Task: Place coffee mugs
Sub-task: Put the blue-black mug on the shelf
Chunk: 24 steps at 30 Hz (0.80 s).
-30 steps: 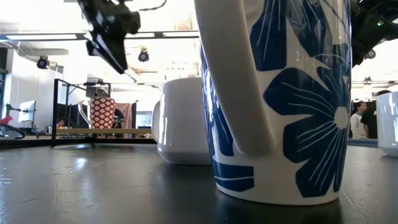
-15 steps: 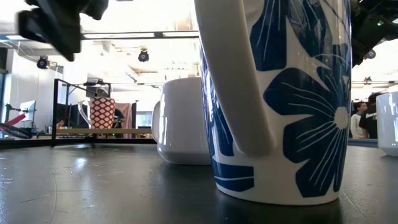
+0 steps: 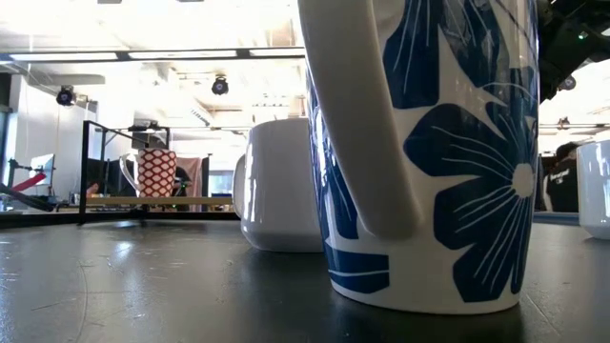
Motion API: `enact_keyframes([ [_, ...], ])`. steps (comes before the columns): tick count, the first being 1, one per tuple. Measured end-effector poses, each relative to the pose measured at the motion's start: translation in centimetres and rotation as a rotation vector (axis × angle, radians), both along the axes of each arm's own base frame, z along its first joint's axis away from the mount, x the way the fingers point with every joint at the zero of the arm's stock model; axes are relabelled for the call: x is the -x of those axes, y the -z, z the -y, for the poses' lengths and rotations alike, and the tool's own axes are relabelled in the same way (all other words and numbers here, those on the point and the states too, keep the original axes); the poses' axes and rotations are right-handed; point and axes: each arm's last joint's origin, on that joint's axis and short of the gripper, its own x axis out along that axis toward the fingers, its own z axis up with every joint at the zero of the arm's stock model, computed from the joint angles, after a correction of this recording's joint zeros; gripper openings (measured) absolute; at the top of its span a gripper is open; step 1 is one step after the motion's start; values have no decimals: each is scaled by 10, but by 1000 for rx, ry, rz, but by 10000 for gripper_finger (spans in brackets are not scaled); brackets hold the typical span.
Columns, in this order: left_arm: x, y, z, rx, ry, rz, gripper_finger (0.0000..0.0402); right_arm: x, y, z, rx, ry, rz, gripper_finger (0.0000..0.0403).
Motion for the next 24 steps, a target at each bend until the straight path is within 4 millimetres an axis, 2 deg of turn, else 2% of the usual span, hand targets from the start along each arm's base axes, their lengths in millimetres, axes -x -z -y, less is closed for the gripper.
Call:
enact_keyframes([
  [7,-1,6,42,48,-20,-152,178,0,0,0,0,0,0,68],
  [12,1,3,63,119,-86,-147,182,0,0,0,0,0,0,68],
  [17,4,9,79,151,-173,-136,182,0,0,0,0,0,0,68],
  [24,-2,30,92,128,-195,-153,182,0,0,0,0,0,0,68],
])
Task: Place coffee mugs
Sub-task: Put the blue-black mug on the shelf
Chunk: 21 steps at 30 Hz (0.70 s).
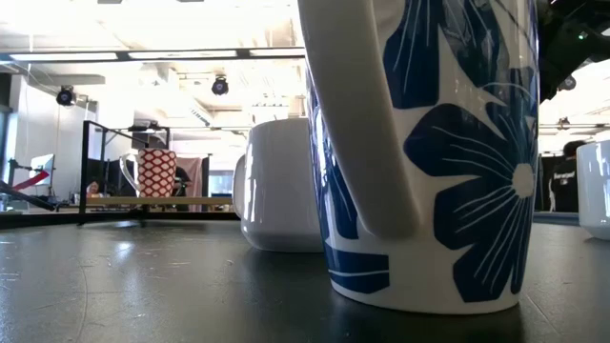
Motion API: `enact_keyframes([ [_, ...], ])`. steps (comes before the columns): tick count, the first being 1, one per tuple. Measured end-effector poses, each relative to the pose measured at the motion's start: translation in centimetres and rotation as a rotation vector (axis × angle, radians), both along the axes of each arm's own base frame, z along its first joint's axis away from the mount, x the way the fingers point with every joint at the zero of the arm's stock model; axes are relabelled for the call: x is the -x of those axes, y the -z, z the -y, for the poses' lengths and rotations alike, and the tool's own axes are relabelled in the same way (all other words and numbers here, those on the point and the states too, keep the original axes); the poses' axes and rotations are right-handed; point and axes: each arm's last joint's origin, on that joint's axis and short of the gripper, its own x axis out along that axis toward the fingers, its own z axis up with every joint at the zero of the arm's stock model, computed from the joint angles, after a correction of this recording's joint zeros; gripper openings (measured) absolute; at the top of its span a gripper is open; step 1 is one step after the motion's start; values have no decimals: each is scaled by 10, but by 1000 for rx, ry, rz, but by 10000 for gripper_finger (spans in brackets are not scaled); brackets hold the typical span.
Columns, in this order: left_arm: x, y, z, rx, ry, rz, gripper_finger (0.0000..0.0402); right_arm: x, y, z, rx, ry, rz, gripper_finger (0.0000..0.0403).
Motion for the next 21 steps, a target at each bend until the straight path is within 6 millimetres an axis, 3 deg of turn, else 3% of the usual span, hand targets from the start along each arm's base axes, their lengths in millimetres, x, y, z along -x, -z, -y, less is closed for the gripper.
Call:
enact_keyframes([
  [6,0,10,3,-36,6,-26,166,0,0,0,0,0,0,68],
  [15,8,-7,1,-70,18,-15,147,0,0,0,0,0,0,68],
  [21,12,0,-3,-119,15,-50,148,0,0,0,0,0,0,68],
])
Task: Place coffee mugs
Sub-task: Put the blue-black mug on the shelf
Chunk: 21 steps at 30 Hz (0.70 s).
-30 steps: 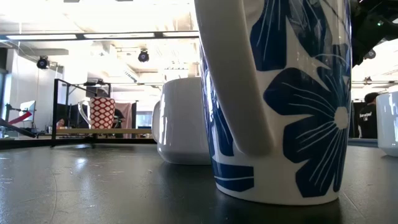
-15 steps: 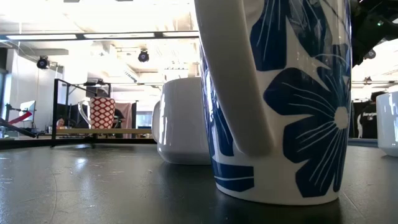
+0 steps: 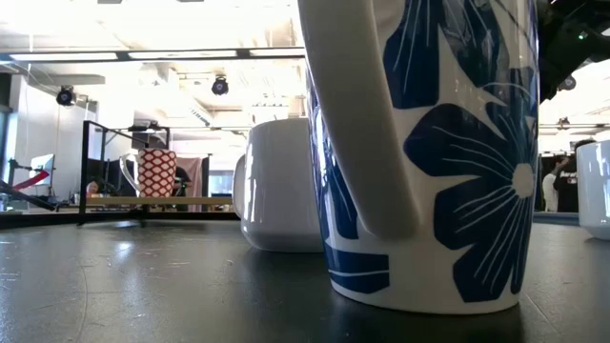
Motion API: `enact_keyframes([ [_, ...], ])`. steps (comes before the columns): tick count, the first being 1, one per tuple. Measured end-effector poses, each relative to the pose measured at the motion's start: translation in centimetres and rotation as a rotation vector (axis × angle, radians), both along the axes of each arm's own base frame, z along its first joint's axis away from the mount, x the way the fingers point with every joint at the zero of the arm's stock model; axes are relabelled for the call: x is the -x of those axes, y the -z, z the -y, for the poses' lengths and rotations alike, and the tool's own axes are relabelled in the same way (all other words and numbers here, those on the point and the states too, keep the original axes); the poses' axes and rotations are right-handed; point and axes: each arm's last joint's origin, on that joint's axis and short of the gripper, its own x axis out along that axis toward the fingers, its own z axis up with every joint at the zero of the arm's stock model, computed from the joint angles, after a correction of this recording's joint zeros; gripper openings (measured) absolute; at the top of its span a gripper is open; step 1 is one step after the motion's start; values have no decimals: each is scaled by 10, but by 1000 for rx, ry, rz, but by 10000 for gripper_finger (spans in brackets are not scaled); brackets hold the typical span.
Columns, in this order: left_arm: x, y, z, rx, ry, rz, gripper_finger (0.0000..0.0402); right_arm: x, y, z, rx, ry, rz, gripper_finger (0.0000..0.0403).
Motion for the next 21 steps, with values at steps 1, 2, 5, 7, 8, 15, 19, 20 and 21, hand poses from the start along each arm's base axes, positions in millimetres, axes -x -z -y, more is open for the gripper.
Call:
enact_keyframes([
  [1,0,2,0,-5,1,-3,148,0,0,0,0,0,0,68],
  [2,1,4,-1,-8,4,-6,148,0,0,0,0,0,0,68],
  [5,2,10,-3,-25,6,-19,148,0,0,0,0,0,0,68],
  [7,3,14,-4,-37,6,-28,145,0,0,0,0,0,0,68],
  [8,3,16,-5,-44,7,-33,141,0,0,0,0,0,0,68],
  [15,5,25,-9,-68,42,-49,74,0,0,0,0,0,0,68],
  [19,6,28,-10,-78,56,-58,27,0,0,0,0,-1,0,68],
  [20,5,29,-11,-87,59,-56,16,0,0,0,0,0,0,68],
  [21,5,30,-11,-88,63,-58,10,0,0,0,0,0,0,68],
])
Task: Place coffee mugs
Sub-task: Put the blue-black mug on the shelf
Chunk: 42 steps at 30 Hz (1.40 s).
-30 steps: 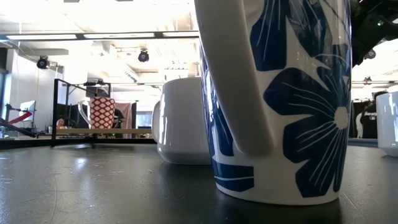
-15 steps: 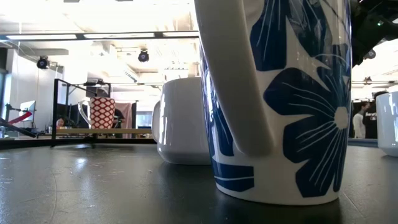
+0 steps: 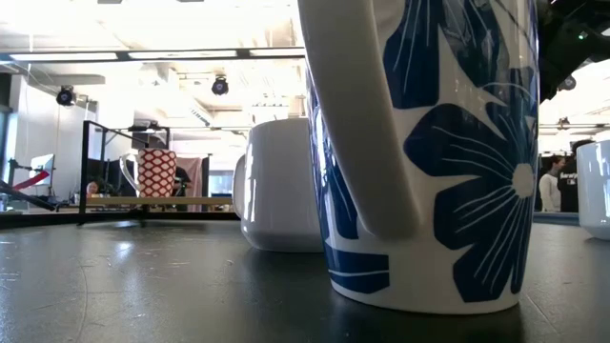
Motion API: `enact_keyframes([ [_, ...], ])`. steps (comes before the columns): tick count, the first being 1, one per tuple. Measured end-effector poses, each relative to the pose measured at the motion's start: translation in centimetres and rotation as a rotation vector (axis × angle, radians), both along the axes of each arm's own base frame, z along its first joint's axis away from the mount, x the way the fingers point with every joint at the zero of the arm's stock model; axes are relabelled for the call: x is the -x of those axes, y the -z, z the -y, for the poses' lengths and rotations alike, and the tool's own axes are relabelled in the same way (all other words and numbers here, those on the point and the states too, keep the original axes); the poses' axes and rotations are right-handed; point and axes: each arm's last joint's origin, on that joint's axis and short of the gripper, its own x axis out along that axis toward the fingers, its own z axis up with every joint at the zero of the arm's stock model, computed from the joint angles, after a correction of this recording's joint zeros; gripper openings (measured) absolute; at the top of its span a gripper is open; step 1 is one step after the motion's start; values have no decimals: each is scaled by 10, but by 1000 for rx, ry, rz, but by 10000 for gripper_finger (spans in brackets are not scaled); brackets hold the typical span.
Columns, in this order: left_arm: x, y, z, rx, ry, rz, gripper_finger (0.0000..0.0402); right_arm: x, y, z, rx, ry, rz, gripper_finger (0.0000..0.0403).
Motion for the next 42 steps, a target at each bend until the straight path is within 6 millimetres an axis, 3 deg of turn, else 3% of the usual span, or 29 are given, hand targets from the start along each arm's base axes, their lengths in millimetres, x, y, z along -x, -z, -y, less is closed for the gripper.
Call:
enact_keyframes([
  [6,-2,-6,-6,-3,80,8,7,0,0,0,0,0,0,68],
  [14,-6,-26,-38,-76,232,63,4,0,0,0,0,0,0,68],
  [22,-5,-35,-91,-91,426,91,3,0,0,0,0,0,0,68],
  [33,-2,-30,-172,-65,643,201,6,0,0,0,0,0,0,68],
  [42,-7,-26,-211,-41,773,201,10,0,0,0,0,0,0,68],
])
